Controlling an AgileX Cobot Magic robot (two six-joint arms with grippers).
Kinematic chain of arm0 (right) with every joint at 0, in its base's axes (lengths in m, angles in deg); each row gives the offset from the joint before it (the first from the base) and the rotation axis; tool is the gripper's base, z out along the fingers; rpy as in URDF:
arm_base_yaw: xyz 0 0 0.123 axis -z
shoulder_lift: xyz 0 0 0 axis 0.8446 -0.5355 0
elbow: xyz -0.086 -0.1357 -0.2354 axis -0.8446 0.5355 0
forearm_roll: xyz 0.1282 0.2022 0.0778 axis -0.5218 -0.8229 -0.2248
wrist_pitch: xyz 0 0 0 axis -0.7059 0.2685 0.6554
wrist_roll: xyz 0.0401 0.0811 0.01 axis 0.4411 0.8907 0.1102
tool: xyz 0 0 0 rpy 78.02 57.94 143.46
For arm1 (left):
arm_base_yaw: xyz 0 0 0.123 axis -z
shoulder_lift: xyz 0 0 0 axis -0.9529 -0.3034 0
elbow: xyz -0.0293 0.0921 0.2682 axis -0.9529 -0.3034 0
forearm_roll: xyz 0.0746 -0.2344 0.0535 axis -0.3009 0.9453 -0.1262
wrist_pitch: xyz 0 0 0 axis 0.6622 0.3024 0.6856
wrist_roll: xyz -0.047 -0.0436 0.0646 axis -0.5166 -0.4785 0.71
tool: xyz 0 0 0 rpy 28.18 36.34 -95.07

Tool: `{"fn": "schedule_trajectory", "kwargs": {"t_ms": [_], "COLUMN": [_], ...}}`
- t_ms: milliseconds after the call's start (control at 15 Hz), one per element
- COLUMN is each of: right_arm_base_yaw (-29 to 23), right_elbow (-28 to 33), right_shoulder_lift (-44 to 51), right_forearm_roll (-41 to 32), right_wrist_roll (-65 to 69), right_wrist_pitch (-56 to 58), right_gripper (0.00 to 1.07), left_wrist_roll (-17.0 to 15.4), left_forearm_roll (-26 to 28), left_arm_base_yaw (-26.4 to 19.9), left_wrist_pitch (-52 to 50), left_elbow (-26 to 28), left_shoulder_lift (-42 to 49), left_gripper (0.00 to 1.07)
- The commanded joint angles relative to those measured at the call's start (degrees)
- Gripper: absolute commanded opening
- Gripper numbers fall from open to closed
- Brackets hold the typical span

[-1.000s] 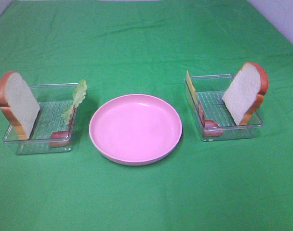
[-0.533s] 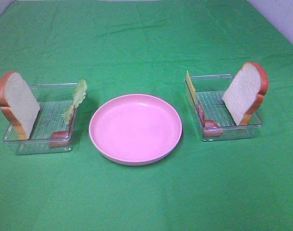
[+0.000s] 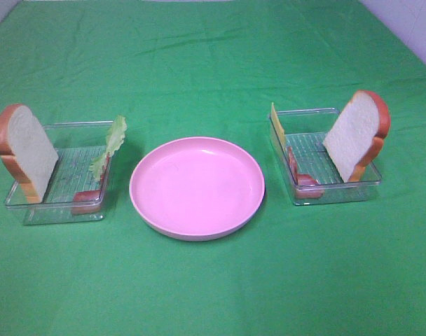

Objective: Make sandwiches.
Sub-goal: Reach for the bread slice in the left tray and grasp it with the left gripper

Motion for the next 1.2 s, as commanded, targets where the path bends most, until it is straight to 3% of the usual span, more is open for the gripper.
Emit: {"fn": "schedule_trajectory", "kwargs": {"t_ms": [67,267,667,733,933,1200], "right_arm_base_yaw": [0.3,0.3,0.3,0.3,0.3,0.3], "right_elbow": [0.0,0.0,0.0,0.0,0.0,0.0], "right_shoulder_lift": [0.9,0.9,0.9,0.9,0.9,0.9], "right_forearm_roll": [-0.1,-0.1,-0.1,-0.1,-0.1,-0.1], "right_wrist_roll": [-0.7,-0.7,-0.7,-0.7,-0.7,-0.7], "right_wrist_pitch": [0.2,0.2,0.2,0.2,0.2,0.2], "right_gripper": [0.75,0.75,0.75,0.75,0.75,0.75], "left_wrist_roll": [0.1,0.1,-0.4,-0.4,-0.4,-1.7], "left_forearm_roll": [-1.3,-4.0,-1.3,0.1,0.2,0.2], "left_arm_base_yaw": [0.3,0.3,0.3,0.3,0.3,0.3], "left_wrist_pitch": [-0.5,-3.8,-14.7,-14.6,-13.6,-8.0], "left_elbow": [0.1,1.4,7.1,11.9,18.0,30.1], "left_shoulder_lift": [-1.3,-8.0,-29.9,-40.9,-53.3,-75.2], "left_gripper": [0.76,0.76,0.76,0.76,0.76,0.76]}}
